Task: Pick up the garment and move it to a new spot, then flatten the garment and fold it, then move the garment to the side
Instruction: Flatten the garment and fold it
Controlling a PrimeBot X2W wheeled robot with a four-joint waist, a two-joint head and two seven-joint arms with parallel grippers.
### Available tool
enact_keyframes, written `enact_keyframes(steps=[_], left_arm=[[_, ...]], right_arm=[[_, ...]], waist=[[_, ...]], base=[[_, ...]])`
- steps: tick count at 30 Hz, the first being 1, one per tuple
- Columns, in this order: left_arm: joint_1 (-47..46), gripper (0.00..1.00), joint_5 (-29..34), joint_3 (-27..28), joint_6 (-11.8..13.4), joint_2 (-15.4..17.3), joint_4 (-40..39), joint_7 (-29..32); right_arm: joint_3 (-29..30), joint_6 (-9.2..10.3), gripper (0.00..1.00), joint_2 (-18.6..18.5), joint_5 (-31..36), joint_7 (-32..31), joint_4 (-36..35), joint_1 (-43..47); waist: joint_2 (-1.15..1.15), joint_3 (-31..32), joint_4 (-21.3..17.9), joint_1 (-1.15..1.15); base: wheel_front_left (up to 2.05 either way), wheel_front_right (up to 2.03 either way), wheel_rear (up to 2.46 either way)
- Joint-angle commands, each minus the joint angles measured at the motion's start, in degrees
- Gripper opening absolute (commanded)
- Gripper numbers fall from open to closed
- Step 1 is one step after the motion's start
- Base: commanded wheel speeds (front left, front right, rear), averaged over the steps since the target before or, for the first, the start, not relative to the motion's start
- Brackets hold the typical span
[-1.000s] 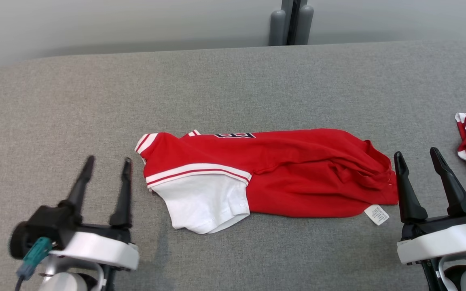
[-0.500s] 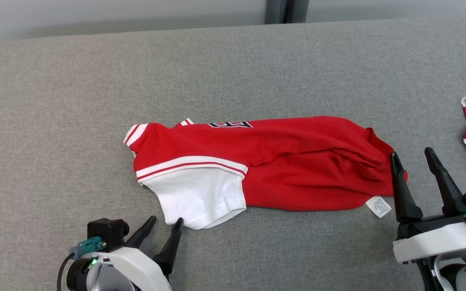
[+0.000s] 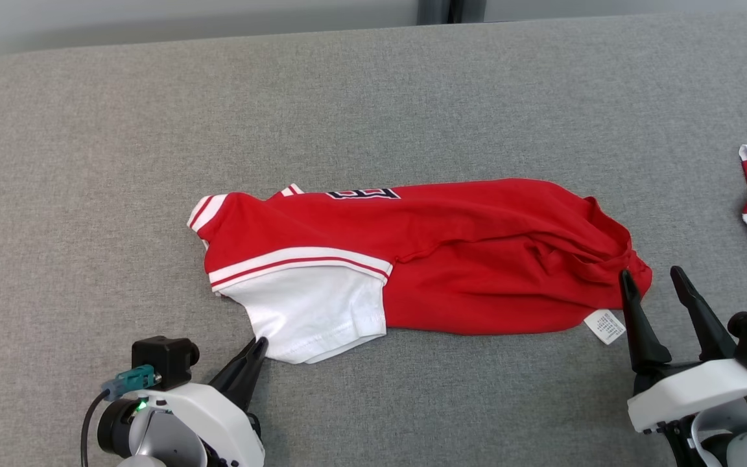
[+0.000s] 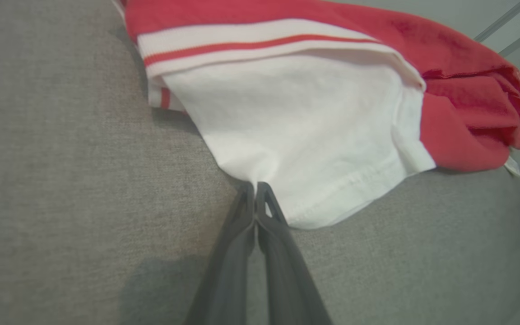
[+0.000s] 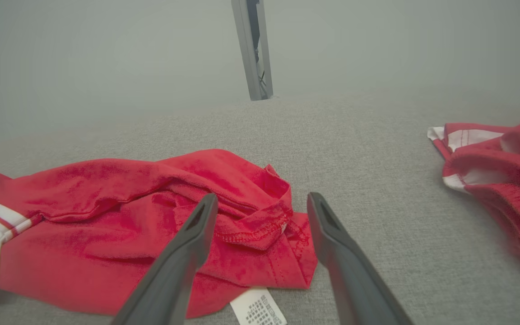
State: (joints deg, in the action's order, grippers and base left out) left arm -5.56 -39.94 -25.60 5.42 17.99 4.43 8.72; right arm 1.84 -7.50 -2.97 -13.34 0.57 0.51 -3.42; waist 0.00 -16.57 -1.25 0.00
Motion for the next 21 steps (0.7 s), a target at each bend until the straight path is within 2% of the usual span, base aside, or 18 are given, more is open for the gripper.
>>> enact_keyframes(steps=[1, 10, 11, 12, 13, 14, 21], left_arm=[[-0.9, 0.00, 0.2, 0.3, 0.2, 0.4, -0.2, -0.4], [-2.4, 0.00, 0.8, -0.1, 0.2, 0.4, -0.2, -0.7], [-2.5, 0.00, 0.9, -0.2, 0.1, 0.3, -0.1, -0.8], [-2.6, 0.00, 1.1, -0.3, 0.1, 0.3, 0.0, -1.0], [-2.7, 0.00, 1.1, -0.2, 0.1, 0.2, 0.0, -1.3], [-2.9, 0.00, 1.2, -0.2, 0.1, 0.2, 0.1, -1.6], [-3.9, 0.00, 2.6, 1.8, 1.2, 0.9, -2.6, -5.6]], right_arm=[[0.2, 0.02, 1.00, -0.2, -0.6, 0.0, 1.1, -0.9], [-0.6, 0.02, 1.00, -1.3, -3.7, 0.8, 13.7, -8.3], [-0.6, 0.02, 0.95, -1.4, -4.1, 1.4, 14.7, -9.0], [-1.1, 0.02, 0.45, -1.5, -4.5, 1.4, 15.6, -9.3], [-1.4, 0.01, 0.25, -1.6, -4.8, 1.9, 16.3, -9.5], [-1.4, 0.01, 0.00, -1.7, -5.2, 2.7, 16.6, -9.7], [-0.8, 0.01, 0.00, -2.6, -5.4, 6.9, 14.5, -10.0]], waist=[[0.00, -0.2, 0.1, 0.00], [0.00, -1.5, 1.0, 0.00], [0.00, -1.6, 1.3, 0.00], [0.00, -1.7, 1.4, 0.00], [0.00, -1.8, 1.6, 0.00], [0.00, -1.8, 1.7, 0.00], [0.00, -1.8, 1.2, 0.00]], base=[[0.00, 0.00, 0.00], [0.00, 0.00, 0.00], [0.00, 0.00, 0.00], [0.00, 0.00, 0.00], [0.00, 0.00, 0.00], [0.00, 0.00, 0.00], [0.00, 0.00, 0.00]])
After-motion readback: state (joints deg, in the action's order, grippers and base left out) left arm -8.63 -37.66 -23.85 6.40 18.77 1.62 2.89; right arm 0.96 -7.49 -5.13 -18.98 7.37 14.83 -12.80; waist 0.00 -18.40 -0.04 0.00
